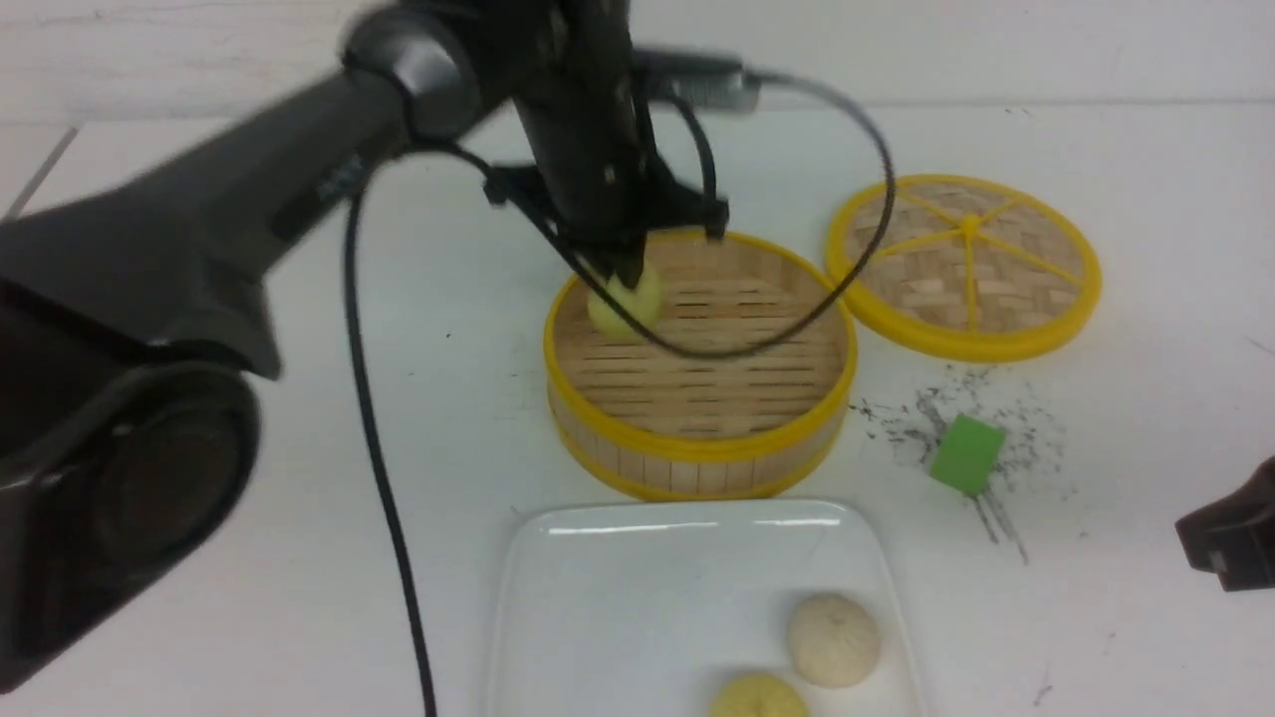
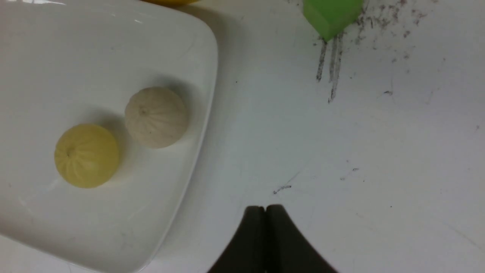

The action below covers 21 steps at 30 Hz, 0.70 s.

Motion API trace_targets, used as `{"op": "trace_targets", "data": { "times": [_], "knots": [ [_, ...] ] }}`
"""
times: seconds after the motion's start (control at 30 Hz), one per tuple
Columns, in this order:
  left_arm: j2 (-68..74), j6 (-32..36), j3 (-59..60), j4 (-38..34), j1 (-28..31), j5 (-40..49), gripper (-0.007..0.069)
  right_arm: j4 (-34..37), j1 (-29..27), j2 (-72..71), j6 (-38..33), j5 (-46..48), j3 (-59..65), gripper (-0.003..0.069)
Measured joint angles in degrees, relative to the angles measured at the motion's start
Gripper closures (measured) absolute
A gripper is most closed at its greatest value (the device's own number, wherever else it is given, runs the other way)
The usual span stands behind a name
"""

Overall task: Put the steamed buns into the plate on the white tablecloth.
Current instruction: 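Carry the bun from the bamboo steamer to the plate with the left gripper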

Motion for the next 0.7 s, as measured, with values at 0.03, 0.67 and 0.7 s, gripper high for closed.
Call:
{"op": "trace_targets", "data": {
  "times": [0.03, 0.67, 0.7],
  "knots": [
    [-2.13, -1.04, -1.42, -0.37, 0.00, 0.47, 0.0603, 0.00, 0.00, 0.00, 0.00, 0.00, 0.00, 0.0652],
    [-33.12, -6.02, 34.16, -5.96, -5.27, 0.73, 0.0596, 0.00, 0.00, 0.00, 0.00, 0.00, 0.00, 0.0632],
    [-32.36, -7.25, 38.31, -5.90, -6.62, 0.31, 0.0594, 0.00, 0.00, 0.00, 0.00, 0.00, 0.00, 0.0631]
  ]
}}
